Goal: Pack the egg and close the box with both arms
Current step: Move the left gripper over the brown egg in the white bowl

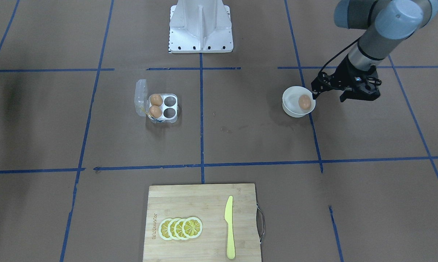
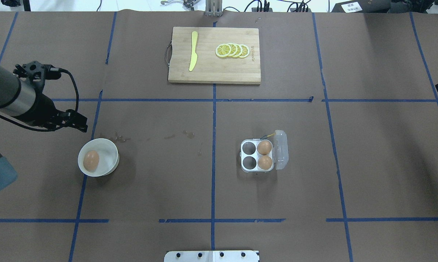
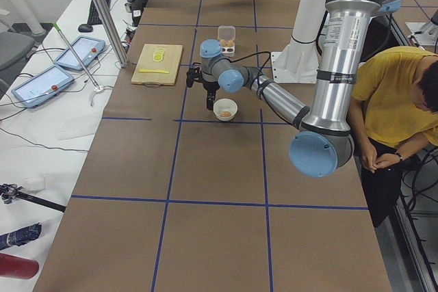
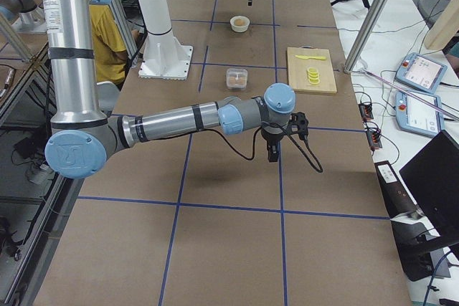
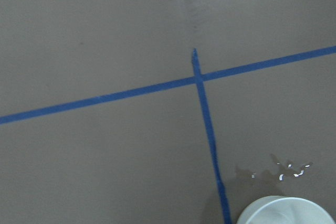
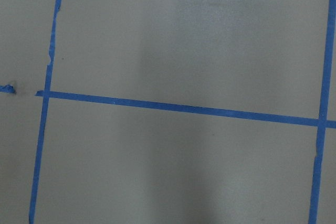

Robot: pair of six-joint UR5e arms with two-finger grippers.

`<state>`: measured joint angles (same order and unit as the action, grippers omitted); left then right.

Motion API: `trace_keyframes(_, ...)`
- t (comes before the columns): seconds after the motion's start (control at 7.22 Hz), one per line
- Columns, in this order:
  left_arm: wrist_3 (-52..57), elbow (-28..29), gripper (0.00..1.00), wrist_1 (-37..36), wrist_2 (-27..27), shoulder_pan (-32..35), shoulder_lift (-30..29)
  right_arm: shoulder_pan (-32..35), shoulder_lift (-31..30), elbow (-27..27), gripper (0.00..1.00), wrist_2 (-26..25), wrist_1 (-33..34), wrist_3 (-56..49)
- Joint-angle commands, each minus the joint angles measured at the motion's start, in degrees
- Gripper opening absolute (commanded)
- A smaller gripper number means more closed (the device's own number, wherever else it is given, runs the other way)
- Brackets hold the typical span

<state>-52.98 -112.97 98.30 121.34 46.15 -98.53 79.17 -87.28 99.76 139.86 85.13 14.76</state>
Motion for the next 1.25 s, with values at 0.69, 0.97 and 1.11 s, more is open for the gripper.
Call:
trace_keyframes(0.69, -7.75, 0.99, 0.86, -12.43, -13.67, -12.57, -4.03, -1.65, 0.00, -1.58, 1.00, 0.07, 0.03, -0.17)
trace_keyframes(0.97, -7.93, 1.52, 0.82, -12.43, -13.67, -12.75, -4.30, -1.65, 0.00, -1.84, 1.00, 0.07, 0.03, -0.17)
trace_keyframes(1.11, -7.93, 2.05, 0.79, -12.43, -13.67, -12.84, -4.47, -1.65, 0.00, -1.85, 1.00, 0.07, 0.03, -0.17)
